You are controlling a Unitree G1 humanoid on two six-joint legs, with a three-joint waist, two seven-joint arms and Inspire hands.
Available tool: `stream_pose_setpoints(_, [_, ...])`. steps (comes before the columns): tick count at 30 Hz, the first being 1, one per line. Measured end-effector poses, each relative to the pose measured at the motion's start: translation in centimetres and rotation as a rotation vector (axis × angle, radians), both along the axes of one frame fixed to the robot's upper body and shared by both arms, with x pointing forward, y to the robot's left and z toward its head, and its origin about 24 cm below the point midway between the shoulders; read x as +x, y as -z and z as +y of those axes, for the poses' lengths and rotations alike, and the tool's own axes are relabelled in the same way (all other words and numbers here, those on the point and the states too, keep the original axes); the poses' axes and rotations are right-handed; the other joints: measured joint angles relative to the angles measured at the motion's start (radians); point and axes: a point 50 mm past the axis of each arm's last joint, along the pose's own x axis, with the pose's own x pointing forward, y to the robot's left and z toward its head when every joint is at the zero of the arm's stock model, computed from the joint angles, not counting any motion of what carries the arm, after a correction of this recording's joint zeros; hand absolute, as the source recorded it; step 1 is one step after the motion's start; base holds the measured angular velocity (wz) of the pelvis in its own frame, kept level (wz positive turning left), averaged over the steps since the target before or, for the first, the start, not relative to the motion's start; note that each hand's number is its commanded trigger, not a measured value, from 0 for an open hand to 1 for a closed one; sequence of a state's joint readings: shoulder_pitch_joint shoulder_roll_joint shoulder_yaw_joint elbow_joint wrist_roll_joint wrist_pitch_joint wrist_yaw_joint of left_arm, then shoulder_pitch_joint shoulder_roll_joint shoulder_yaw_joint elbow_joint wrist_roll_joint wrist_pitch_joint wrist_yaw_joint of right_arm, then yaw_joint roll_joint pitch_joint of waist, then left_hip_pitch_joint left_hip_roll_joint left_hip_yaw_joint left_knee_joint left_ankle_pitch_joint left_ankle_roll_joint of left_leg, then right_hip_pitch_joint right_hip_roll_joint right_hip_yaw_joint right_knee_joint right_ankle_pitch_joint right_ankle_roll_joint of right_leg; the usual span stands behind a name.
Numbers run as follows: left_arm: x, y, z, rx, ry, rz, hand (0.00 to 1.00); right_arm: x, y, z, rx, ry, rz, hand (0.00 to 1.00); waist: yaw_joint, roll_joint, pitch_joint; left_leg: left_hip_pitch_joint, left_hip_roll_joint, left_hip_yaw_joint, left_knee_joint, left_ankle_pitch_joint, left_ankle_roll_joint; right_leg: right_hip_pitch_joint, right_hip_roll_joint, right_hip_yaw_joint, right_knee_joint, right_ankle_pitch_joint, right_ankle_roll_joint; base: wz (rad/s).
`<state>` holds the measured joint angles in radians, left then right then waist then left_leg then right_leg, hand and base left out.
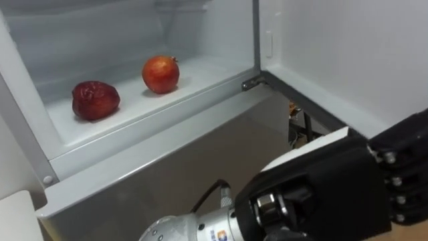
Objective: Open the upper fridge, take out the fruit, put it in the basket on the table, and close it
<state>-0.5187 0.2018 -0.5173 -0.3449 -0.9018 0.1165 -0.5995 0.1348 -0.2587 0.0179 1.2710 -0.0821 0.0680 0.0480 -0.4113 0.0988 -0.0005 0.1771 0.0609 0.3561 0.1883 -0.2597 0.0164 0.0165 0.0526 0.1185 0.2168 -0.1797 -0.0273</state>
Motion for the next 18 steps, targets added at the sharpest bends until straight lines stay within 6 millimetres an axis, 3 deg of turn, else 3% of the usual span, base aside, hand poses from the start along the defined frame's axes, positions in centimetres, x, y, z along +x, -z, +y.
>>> stream_pose_setpoints(12, [0.45,0.04,-0.79,-0.013,0.005,0.028,0.0,0.83,-0.02,-0.03,-0.003,0.001,-0.004,0.0,-0.038,0.0,0.0043,-0.011,0.002,0.0,0.002,0.0,0.0,0.002,-0.001,-0.005,0.0,0.0,0.0,0.01])
stream_pose_setpoints(18, [0.65,-0.12,-0.76,-0.01,-0.014,0.029,0.0,0.58,-0.07,-0.24,-0.008,0.002,0.006,0.0,-0.036,0.01,0.0116,0.0,-0.001,0.015,-0.003,0.0,0.0,0.002,0.002,0.0,0.002,0.0,0.0,-0.02])
